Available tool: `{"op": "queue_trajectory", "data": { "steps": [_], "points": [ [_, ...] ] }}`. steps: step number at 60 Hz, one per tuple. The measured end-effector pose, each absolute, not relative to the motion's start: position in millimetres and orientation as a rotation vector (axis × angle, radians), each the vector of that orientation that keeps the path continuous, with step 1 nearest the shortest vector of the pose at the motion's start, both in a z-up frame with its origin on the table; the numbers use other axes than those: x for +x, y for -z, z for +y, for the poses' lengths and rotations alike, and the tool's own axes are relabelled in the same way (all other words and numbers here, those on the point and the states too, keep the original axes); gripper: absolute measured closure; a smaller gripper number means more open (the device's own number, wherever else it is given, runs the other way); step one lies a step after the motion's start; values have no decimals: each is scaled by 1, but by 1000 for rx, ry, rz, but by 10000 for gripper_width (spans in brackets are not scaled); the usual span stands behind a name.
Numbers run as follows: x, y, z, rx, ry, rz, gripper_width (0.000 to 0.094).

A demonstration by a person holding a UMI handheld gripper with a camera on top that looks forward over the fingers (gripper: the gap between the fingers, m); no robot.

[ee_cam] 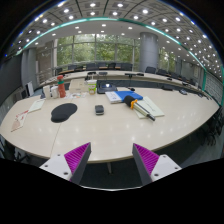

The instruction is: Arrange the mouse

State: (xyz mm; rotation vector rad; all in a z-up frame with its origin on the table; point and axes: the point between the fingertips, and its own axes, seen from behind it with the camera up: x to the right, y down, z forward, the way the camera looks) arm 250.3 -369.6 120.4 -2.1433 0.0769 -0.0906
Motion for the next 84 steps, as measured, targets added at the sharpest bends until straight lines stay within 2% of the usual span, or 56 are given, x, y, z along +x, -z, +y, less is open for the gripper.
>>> {"op": "queue_trajectory", "data": {
  "steps": [14,29,41,50,53,55,56,71,80,84],
  "points": [
    [208,-92,-240,-2105,17,-26,86],
    [201,-38,-96,-2128,-21,-93,89],
    [203,-4,-8,-2174,-55,-111,89],
    [200,11,27,-2196,-71,-142,184],
    [201,13,33,-2190,-53,-170,310],
    [197,12,36,-2184,-66,-188,430],
    [196,12,36,-2185,-68,-189,455],
    [198,13,39,-2210,-33,-171,592],
    [199,11,39,-2223,-31,-138,608],
    [202,-1,41,-2210,-17,-116,607]
  ]
}}
